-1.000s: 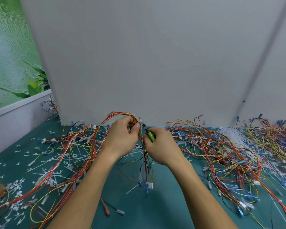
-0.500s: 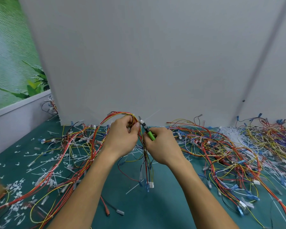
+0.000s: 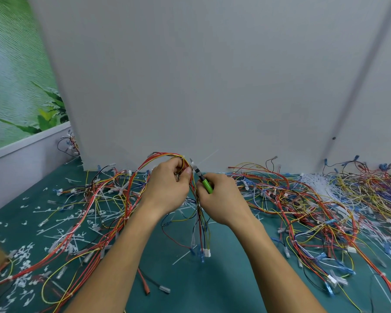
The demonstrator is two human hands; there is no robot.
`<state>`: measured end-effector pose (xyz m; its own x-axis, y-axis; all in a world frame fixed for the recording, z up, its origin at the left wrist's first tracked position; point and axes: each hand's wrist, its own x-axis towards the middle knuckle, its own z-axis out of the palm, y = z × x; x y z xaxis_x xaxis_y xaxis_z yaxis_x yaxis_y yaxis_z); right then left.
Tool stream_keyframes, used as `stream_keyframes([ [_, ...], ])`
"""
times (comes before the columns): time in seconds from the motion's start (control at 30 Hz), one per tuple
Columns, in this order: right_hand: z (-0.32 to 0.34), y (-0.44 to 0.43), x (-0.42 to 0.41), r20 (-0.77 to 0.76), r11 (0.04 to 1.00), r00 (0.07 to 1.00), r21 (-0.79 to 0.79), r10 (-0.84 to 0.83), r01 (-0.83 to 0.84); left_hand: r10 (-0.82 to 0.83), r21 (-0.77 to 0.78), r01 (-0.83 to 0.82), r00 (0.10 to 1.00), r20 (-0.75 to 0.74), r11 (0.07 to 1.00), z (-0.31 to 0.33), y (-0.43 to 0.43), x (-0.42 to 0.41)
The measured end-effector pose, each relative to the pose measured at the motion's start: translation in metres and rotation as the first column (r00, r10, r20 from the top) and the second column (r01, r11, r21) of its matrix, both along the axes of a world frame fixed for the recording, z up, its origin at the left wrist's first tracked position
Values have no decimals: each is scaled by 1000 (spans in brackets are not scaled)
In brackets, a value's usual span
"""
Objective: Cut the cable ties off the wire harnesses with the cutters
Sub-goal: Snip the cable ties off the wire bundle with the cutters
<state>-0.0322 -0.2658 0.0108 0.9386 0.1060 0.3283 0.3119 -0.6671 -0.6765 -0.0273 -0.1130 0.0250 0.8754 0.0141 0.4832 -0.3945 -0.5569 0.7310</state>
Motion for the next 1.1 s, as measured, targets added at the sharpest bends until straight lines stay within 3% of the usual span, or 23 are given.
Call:
stream_keyframes([
  [0.5,-1,0,1,1,999,1000,43,-17,17,-14,-18,14,1000,-15,1000,-3,1,3],
  [1.1,0,-1,0,-32,1000,999,-28,10,-11,-22,-12,22,1000,-20,1000,-4,0,3],
])
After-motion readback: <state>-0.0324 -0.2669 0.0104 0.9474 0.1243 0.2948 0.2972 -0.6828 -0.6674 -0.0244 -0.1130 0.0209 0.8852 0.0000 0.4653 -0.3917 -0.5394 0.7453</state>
